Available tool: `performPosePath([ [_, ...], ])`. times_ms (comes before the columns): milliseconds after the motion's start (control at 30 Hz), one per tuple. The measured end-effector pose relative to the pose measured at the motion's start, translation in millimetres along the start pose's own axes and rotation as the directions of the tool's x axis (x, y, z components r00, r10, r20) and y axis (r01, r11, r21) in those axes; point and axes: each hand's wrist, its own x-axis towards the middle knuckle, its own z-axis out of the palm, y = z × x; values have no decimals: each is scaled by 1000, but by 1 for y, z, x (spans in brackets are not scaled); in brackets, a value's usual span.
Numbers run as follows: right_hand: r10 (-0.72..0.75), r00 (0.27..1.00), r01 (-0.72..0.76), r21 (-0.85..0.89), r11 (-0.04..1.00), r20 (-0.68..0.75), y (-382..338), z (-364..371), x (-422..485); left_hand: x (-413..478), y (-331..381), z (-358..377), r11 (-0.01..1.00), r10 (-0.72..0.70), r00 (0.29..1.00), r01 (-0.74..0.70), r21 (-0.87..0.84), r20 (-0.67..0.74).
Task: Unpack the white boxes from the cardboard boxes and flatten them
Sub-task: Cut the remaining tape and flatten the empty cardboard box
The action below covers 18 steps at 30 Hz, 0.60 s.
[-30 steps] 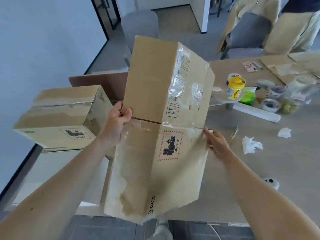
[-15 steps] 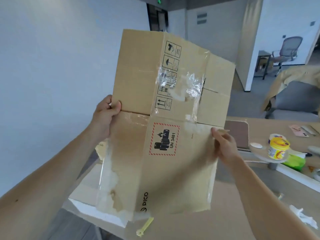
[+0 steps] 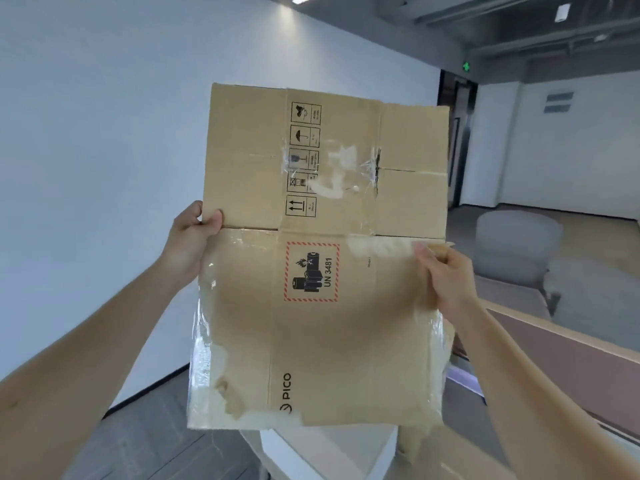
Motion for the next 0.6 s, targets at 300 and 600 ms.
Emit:
performPosePath([
  [300, 60, 955, -61, -4, 998, 292, 37, 285, 16, 23, -16, -241, 989, 0, 946, 48, 140, -325],
  [600, 130, 810, -142, -25, 990, 572, 95, 504, -27, -1, -40, -417, 945, -29, 749, 236, 225, -662],
])
